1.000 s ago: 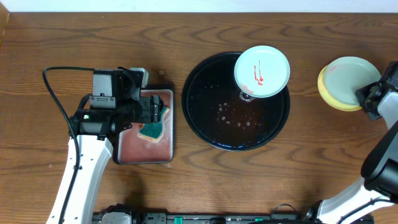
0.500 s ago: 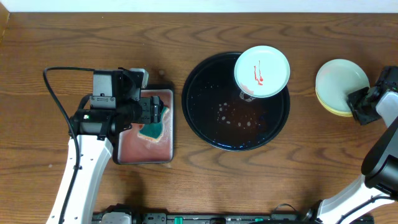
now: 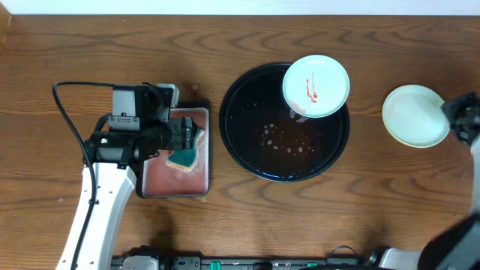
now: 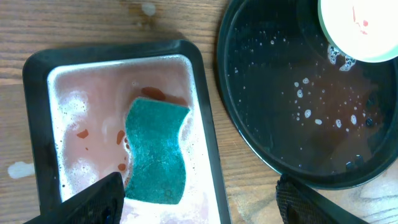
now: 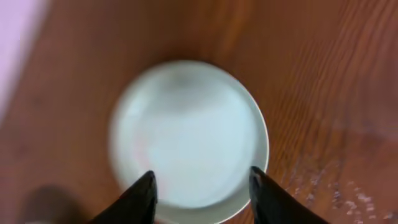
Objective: Clean dirty plates on tray and stack at the side
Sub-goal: 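Release the plate and move right gripper to the white plate rim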
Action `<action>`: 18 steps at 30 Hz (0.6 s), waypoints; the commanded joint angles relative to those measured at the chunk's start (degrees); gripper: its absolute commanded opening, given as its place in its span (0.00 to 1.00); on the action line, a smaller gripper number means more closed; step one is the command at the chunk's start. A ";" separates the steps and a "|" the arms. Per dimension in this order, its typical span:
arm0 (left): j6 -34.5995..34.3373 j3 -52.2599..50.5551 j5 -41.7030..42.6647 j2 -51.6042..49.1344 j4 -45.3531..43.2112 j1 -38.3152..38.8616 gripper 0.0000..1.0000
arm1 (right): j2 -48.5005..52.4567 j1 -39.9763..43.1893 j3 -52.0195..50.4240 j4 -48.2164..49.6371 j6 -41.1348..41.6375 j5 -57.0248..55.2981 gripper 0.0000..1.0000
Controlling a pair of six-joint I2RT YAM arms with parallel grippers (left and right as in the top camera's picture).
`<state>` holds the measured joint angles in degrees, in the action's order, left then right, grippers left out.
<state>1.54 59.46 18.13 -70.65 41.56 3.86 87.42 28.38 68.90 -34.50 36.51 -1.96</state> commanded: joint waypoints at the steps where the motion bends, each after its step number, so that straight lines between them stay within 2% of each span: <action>1: 0.59 -0.33 0.70 0.24 0.00 0.15 0.79 | -4.66 0.00 0.46 -0.68 -2.10 -1.14 0.34; 4: 0.59 -0.33 0.70 0.24 -0.02 0.15 0.79 | -4.63 -0.74 0.46 -2.69 -2.10 0.87 0.12; 6: 0.61 -0.33 0.70 0.24 -0.04 0.15 0.79 | -4.13 -2.58 0.44 -4.07 -2.47 2.51 0.08; 12: 0.61 -0.33 0.70 0.24 -0.66 0.15 0.79 | -2.21 -16.72 0.39 -2.25 -3.50 1.79 0.25; 16: 0.59 -0.33 0.70 0.24 -0.48 0.15 0.79 | 1.49 -26.86 0.39 2.03 -3.61 -5.77 0.43; 18: 0.59 -0.33 0.70 0.24 -0.20 0.15 0.79 | 4.42 -30.27 0.42 4.59 -3.63 -8.59 0.47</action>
<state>1.54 59.46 18.13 -70.65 40.95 3.86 87.74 2.55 69.34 -31.79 33.26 -3.88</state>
